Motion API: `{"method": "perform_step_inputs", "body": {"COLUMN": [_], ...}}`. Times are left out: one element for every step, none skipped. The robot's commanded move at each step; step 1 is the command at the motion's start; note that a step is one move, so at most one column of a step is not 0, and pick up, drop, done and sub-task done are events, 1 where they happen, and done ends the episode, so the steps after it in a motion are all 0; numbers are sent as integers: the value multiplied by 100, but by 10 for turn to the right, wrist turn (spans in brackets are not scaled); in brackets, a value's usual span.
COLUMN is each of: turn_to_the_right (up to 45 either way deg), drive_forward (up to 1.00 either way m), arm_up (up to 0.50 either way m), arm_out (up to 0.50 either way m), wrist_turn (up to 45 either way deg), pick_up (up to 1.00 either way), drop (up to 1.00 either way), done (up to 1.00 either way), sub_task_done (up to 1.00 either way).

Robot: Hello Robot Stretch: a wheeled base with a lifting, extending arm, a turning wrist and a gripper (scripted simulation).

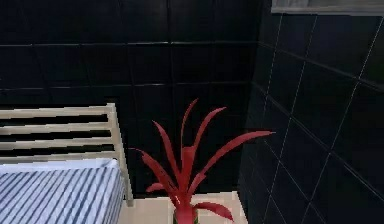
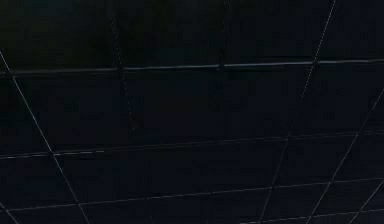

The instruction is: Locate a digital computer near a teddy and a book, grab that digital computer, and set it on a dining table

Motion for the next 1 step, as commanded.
{"method": "perform_step_inputs", "body": {"turn_to_the_right": [0], "drive_forward": [5], "arm_up": [0], "arm_out": [0], "wrist_turn": [0], "pick_up": [0], "drop": [0], "done": [0], "sub_task_done": [0]}}
